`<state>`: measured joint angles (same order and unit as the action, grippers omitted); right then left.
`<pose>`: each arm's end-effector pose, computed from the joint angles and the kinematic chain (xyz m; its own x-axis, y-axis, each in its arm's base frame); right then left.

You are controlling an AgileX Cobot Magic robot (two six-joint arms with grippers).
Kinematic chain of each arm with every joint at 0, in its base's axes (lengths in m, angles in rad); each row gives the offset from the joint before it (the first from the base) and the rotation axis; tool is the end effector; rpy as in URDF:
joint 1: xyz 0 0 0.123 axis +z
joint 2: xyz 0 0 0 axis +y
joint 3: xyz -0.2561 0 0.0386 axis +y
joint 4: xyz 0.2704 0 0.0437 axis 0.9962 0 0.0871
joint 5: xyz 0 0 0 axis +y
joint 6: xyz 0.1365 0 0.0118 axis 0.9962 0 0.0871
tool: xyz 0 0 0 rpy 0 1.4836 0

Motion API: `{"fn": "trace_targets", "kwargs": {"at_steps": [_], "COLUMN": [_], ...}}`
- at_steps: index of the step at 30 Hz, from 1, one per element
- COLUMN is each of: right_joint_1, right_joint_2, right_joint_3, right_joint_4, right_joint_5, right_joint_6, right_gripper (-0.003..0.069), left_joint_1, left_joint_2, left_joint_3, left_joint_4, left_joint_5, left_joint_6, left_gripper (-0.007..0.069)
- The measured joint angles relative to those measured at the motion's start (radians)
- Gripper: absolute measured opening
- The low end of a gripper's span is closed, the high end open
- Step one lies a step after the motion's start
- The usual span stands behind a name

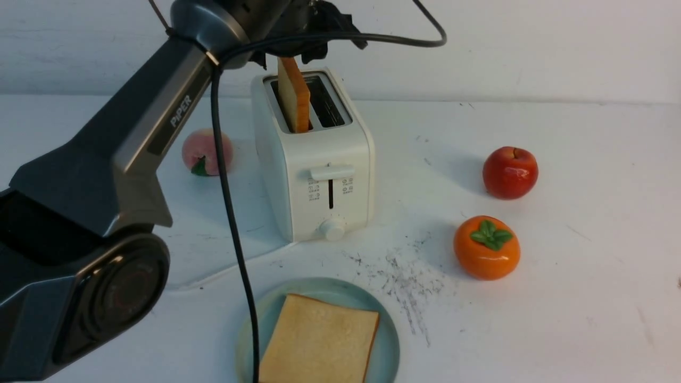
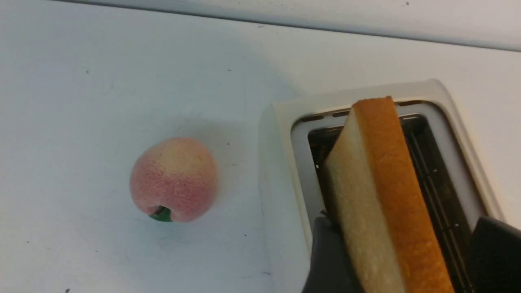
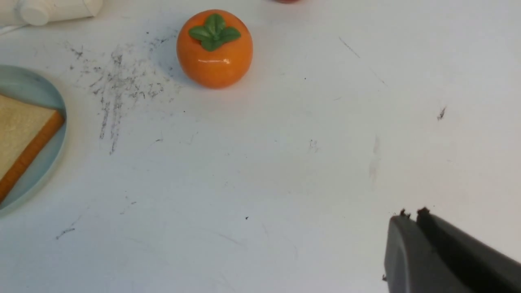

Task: Take toasted bread from bread machine on white table place on plate.
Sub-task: 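Reach for a toast slice standing in the toaster with the left gripper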

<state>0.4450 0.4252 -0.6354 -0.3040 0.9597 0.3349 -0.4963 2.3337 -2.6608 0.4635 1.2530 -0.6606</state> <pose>0.1448 0.0318 0.2835 -0.5699 -0.1041 -0.8151 -0.1527 0.9881 -0.0194 0.4963 -0.2025 0.3203 -0.6374 -0.1536 -0.7551 -0.1563 0.9853 -0.0685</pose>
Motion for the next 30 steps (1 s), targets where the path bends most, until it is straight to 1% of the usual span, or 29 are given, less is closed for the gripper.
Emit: {"fn": "trace_targets", "kwargs": {"at_steps": [8, 19, 25, 30], "right_joint_1": [0.000, 0.000, 0.000, 0.000], "right_joint_2": [0.000, 0.000, 0.000, 0.000], "right_joint_3": [0.000, 0.000, 0.000, 0.000], "right_joint_4": [-0.001, -0.001, -0.001, -0.001], "right_joint_5": [0.003, 0.003, 0.003, 0.002], "right_joint_6": [0.000, 0.000, 0.000, 0.000], "right_gripper": [0.0043, 0.0046, 0.0053, 0.0056], "left_joint_1": [0.000, 0.000, 0.000, 0.000], "left_joint_2": [0.007, 0.023, 0.052, 0.053], "left_joint_3": [0.000, 0.000, -0.002, -0.002], "left_joint_4": [0.039, 0.033, 0.035, 0.035], "left_joint_5": [0.000, 0.000, -0.022, -0.028], "left_joint_6": [0.000, -0.001, -0.093, -0.128], "left_gripper": [0.0433, 0.0433, 0.0433, 0.0433]}}
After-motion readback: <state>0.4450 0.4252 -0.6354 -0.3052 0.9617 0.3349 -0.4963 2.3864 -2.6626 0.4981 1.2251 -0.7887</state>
